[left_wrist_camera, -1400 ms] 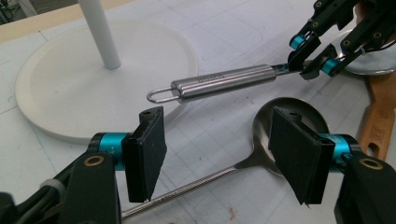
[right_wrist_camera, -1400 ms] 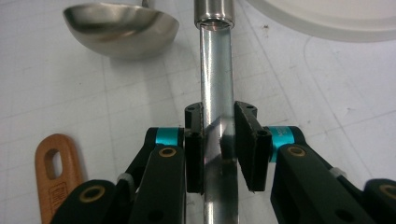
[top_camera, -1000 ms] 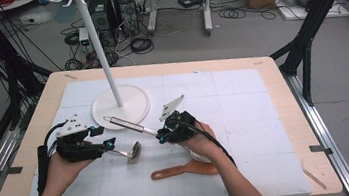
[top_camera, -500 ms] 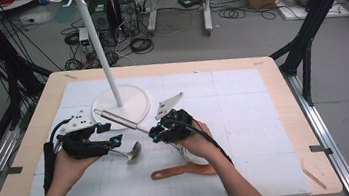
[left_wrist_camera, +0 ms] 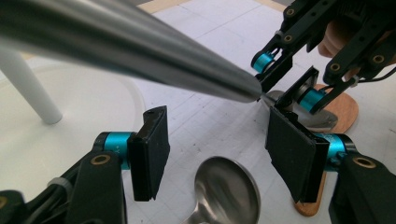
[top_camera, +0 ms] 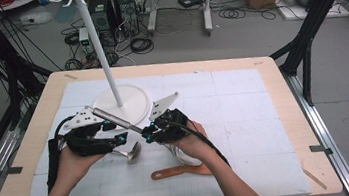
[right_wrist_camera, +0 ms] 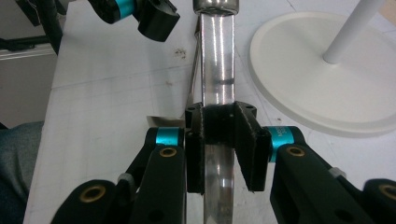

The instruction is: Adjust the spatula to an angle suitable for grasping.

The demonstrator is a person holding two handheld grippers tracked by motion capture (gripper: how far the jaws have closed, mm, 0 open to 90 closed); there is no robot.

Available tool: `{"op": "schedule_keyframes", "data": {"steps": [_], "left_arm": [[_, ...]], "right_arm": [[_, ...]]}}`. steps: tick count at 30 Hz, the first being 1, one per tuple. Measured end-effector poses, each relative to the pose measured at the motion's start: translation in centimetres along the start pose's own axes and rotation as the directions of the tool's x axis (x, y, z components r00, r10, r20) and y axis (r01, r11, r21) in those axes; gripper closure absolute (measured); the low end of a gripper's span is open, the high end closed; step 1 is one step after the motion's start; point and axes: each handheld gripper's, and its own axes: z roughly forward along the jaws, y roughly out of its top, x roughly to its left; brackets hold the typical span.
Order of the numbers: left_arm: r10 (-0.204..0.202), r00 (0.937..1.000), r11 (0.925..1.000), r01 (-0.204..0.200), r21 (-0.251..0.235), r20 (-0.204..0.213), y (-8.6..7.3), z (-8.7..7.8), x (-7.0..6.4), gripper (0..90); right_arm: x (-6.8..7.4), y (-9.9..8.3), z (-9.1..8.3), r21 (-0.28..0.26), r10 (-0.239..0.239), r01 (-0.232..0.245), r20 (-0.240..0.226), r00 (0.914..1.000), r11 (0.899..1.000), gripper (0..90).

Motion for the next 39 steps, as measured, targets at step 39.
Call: {"op": "schedule_keyframes", "data": {"steps": [39], "left_arm": [[-0.059,0.9946,0.9961,0.064,-0.06,0.086,2.3,0.0,-0.2,60.0]], "right_arm": [[-1.7,-1.0,0.2,-0.017,0.05,-0.053,-0.161,0.9858,0.998,73.0]]}}
